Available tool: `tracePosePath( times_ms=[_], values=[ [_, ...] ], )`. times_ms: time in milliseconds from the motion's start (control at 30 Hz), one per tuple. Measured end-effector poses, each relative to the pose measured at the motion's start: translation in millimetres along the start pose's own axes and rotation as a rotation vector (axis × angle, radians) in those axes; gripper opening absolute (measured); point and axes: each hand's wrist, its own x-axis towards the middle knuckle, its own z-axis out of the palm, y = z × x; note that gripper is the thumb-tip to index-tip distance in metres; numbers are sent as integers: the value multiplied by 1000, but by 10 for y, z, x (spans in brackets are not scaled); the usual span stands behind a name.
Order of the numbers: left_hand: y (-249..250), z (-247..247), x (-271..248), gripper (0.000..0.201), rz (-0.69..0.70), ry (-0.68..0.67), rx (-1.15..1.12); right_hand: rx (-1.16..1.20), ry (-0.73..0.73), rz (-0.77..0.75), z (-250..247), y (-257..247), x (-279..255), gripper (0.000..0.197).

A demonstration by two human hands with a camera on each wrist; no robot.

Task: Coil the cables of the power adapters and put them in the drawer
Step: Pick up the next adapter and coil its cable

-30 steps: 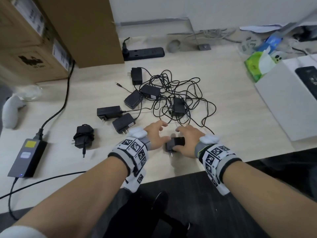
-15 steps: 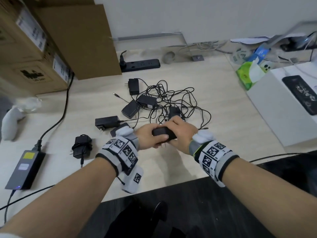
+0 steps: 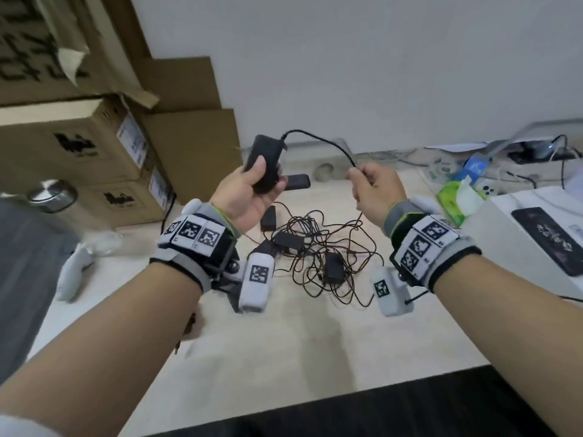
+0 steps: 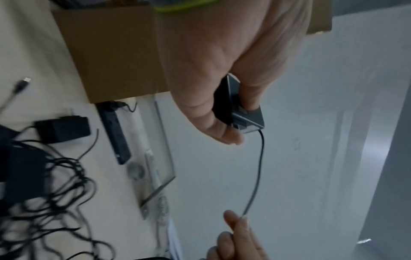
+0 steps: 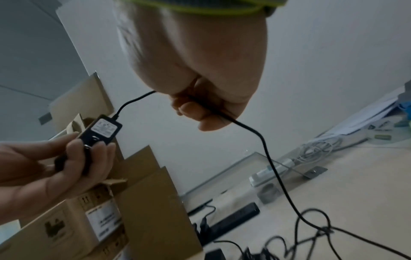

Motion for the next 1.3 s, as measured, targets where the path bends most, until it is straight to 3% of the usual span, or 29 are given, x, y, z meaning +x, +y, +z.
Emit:
tracePosePath(
  times_ms=[233, 367, 467, 633, 800, 933, 1133, 1233, 1300],
  values=[
    [402, 135, -10, 35, 68, 15, -332, 26, -31, -54, 151, -274, 158, 27],
    [857, 176, 23, 34, 222, -16, -644, -59, -83, -102, 185, -440, 177, 29],
    [1249, 174, 62, 33, 319, -31, -772, -93, -7, -125, 73, -665, 305, 25],
    [1263, 272, 7, 31, 270, -18, -503, -21, 108, -228, 31, -1100, 523, 21],
    [964, 374, -34, 31, 98, -190, -233, 97, 5, -358, 253, -1471, 478, 21],
    [787, 377, -54, 35, 2, -297, -138, 162, -79, -369, 416, -1487, 416, 20],
    [882, 215, 70, 43, 116, -209, -273, -51, -191, -209, 404, -1072, 393, 27],
    [1071, 75, 150, 35, 212, -106, -330, -209, -275, -133, 242, -912, 408, 32],
    [1167, -48, 241, 30, 252, -6, -323, -245, -258, -94, 109, -835, 438, 33]
  ],
)
